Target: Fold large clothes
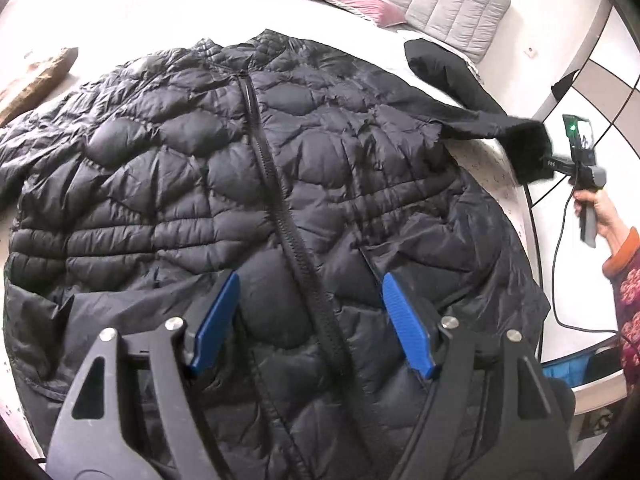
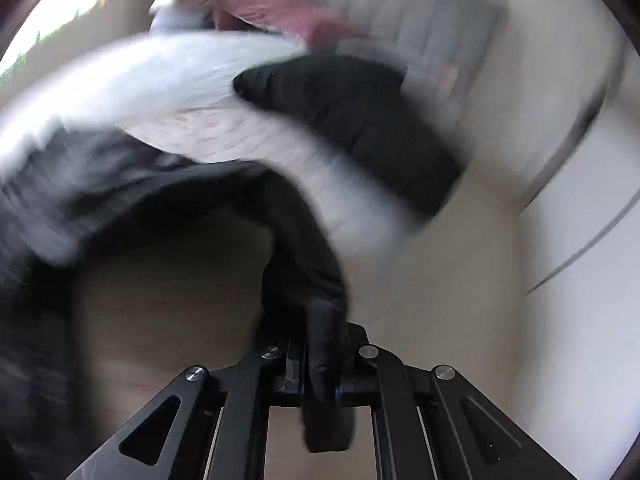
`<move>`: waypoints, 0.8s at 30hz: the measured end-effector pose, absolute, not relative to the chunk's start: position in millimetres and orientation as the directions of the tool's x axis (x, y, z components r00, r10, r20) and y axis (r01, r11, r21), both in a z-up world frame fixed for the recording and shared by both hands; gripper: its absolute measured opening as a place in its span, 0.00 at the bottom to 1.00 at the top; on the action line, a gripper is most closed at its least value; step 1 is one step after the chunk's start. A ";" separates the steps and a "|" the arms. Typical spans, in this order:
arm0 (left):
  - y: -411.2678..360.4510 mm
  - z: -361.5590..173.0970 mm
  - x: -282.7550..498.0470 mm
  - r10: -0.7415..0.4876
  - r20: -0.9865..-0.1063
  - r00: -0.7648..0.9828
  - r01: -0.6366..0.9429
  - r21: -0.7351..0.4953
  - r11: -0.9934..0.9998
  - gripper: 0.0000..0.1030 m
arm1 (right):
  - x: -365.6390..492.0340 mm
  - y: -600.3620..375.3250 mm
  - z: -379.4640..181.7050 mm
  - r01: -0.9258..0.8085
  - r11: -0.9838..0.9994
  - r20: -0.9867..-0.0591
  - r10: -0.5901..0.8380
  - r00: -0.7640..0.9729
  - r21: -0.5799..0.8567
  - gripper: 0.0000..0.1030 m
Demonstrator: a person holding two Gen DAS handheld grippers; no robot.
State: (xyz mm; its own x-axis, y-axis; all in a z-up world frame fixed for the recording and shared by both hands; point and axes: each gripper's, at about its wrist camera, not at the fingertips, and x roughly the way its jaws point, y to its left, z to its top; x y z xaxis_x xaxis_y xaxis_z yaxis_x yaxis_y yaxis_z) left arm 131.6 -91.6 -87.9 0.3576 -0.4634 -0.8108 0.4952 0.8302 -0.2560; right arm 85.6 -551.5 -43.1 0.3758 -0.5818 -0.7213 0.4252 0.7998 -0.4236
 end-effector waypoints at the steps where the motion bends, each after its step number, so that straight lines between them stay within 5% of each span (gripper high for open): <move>1: -90.5 -87.9 132.5 -0.466 -0.810 0.356 0.489 -0.263 0.832 0.72 | 86.1 -536.6 -38.3 0.373 0.656 -0.556 -0.754 0.350 -0.656 0.07; 4: -85.3 -87.9 134.5 -0.478 -0.804 0.354 0.468 -0.291 0.835 0.72 | 79.2 -520.7 -55.4 0.243 0.267 -0.176 -0.924 0.340 -0.932 0.07; 6: -81.2 -88.2 134.1 -0.484 -0.801 0.352 0.458 -0.304 0.835 0.72 | 72.2 -525.8 -82.2 0.139 0.150 -0.099 -0.943 0.319 -0.979 0.13; 8: -76.7 -87.4 132.5 -0.478 -0.803 0.356 0.456 -0.298 0.839 0.72 | 61.9 -542.2 -118.6 0.001 0.141 -0.137 -0.963 0.233 -0.990 0.33; 13: -47.7 -77.3 134.4 -0.438 -0.803 0.405 0.451 -0.241 0.859 0.72 | 19.9 -568.4 -150.9 0.051 0.412 -0.411 -0.911 0.025 -0.910 0.34; 19: 27.8 -67.5 162.1 -0.322 -0.814 0.484 0.321 -0.178 0.930 0.74 | 17.2 -531.2 -98.7 0.215 0.556 -0.543 -0.831 0.121 -0.803 0.50; 24: 124.1 -62.6 188.5 -0.271 -0.797 0.540 0.110 -0.252 0.961 0.80 | 37.3 -474.6 -39.3 0.295 0.689 -0.622 -0.725 0.297 -0.663 0.60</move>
State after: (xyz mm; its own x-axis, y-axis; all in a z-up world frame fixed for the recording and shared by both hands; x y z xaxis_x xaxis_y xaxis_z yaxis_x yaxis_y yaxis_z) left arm 188.5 124.1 -62.6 0.5398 -0.2708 -0.7971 0.1103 0.9614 -0.2519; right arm 37.3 -474.6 -39.3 0.2968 -0.7249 -0.6216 0.2946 0.6887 -0.6625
